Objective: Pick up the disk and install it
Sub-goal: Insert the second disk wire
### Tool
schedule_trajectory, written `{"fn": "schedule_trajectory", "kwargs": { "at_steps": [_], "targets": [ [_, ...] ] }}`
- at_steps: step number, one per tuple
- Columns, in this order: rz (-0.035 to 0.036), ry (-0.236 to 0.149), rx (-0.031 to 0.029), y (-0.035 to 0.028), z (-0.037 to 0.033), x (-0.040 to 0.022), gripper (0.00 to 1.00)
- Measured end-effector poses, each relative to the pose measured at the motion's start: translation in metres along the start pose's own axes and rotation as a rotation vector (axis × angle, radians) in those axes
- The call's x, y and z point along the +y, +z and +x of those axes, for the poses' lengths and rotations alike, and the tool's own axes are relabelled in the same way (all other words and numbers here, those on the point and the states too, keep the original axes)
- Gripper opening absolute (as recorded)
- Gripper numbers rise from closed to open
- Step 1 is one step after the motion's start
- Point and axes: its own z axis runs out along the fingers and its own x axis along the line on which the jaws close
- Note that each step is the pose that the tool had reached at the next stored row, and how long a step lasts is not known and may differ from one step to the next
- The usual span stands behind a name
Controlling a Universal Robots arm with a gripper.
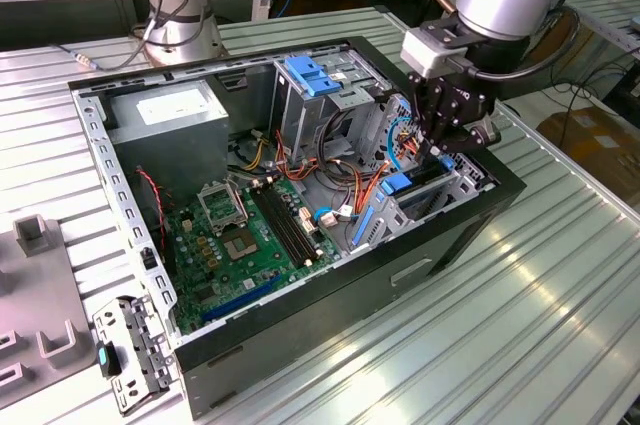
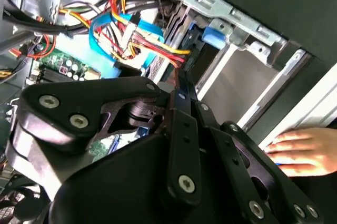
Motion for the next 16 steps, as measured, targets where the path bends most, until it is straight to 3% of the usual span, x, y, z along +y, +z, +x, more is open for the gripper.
{"fn": "schedule_trajectory", "kwargs": {
  "at_steps": [2, 4, 6, 11, 13, 16],
  "targets": [
    [0.0, 0.0, 0.0002, -0.0006, 0.0, 0.0001, 0.11],
    [0.0, 0.0, 0.0, -0.0056, 0.0002, -0.0001, 0.11],
    [0.0, 0.0, 0.0001, -0.019, 0.0009, -0.0007, 0.11],
    [0.0, 0.0, 0.0004, -0.0427, 0.0004, -0.0017, 0.11],
    [-0.0008, 0.0, 0.0055, -0.0452, -0.0041, -0.0017, 0.11],
    [-0.0028, -0.001, 0.0218, -0.0484, -0.0158, -0.0025, 0.11]
  ]
}}
